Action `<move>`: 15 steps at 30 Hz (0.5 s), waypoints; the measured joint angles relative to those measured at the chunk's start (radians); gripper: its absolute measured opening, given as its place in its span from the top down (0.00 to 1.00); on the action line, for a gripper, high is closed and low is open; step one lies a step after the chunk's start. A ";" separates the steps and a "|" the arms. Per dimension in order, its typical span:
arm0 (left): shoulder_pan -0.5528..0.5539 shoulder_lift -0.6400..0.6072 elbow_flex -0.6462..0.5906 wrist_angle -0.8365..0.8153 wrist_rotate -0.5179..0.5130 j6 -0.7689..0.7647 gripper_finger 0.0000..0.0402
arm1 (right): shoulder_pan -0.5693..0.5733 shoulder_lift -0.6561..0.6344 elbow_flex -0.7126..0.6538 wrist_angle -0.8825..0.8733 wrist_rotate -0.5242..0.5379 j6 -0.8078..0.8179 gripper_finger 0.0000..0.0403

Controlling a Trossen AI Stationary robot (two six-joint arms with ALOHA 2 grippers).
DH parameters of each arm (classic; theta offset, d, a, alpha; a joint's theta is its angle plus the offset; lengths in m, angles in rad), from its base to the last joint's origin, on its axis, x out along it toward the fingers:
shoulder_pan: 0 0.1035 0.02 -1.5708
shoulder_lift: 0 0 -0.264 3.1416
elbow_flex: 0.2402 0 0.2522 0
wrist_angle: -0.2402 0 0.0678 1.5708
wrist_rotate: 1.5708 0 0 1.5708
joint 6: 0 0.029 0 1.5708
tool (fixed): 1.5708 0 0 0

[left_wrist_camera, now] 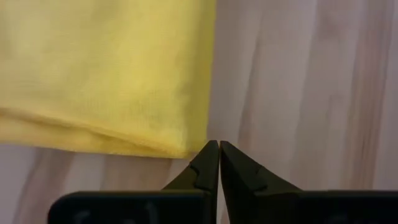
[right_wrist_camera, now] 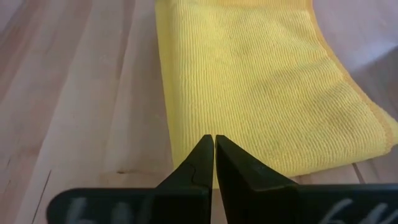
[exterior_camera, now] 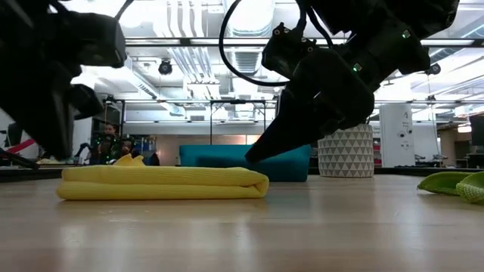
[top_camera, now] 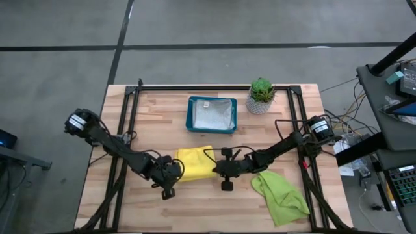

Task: Fold microfiber towels
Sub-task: Fold the yellow microfiber cloth

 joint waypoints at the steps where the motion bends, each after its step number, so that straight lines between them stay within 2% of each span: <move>1: -0.001 0.004 -0.007 0.017 0.005 0.000 1.00 | 0.000 0.000 0.000 0.000 0.000 0.000 0.98; 6: -0.002 0.013 -0.009 0.016 0.006 0.003 1.00 | 0.000 0.000 0.000 0.024 0.000 0.003 0.98; 9: 0.000 -0.003 -0.005 0.009 -0.007 0.061 1.00 | 0.000 0.000 0.000 0.075 0.000 0.003 0.98; 15: 0.009 -0.003 -0.016 0.026 -0.217 0.166 1.00 | -0.009 0.031 0.000 0.238 -0.001 -0.089 0.98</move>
